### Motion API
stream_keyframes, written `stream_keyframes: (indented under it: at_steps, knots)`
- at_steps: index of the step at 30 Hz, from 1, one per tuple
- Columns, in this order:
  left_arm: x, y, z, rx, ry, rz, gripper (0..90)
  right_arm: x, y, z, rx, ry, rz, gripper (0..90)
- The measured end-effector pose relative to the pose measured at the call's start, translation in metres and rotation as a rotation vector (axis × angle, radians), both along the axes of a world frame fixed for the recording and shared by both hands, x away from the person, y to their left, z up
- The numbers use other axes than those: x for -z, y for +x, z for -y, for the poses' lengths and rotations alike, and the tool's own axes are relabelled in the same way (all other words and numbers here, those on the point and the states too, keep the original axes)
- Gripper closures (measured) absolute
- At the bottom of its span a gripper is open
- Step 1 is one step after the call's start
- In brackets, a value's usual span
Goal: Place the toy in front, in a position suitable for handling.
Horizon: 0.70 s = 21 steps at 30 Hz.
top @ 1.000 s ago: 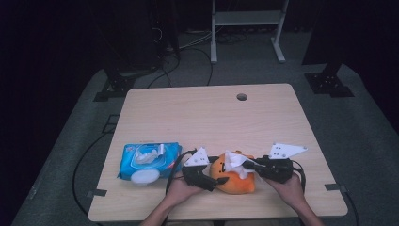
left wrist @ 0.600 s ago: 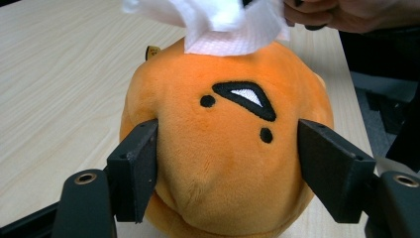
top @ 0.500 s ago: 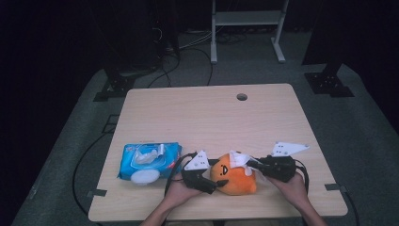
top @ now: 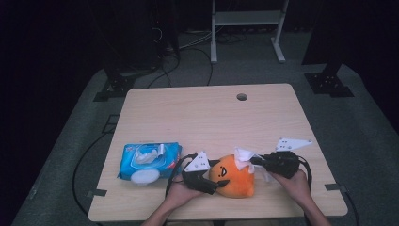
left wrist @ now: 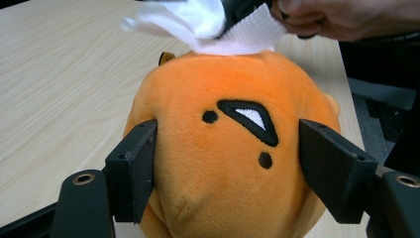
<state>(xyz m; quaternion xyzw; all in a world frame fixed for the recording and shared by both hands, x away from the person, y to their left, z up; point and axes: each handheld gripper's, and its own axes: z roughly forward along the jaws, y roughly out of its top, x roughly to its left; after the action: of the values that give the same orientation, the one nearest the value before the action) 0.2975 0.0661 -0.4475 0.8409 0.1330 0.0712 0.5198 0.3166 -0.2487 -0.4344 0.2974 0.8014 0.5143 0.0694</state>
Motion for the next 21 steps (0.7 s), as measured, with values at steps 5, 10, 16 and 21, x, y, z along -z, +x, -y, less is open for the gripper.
stream_keyframes:
  at_steps: [5,10,16,21]
  knots:
    - [0.000,-0.006,0.003,0.016,0.018,0.050,26.6,-0.012,-0.005,-0.017,-0.052,0.044,0.044,84.4]
    - [0.001,-0.005,0.000,0.019,0.011,0.048,27.1,-0.006,-0.001,-0.029,-0.055,-0.018,0.027,84.4]
    - [0.000,-0.009,0.002,0.024,0.023,0.078,26.5,0.000,0.007,0.001,0.051,-0.008,-0.037,84.4]
    - [0.000,-0.012,0.004,0.038,0.027,0.104,26.0,-0.011,0.000,-0.016,-0.022,0.032,0.004,84.2]
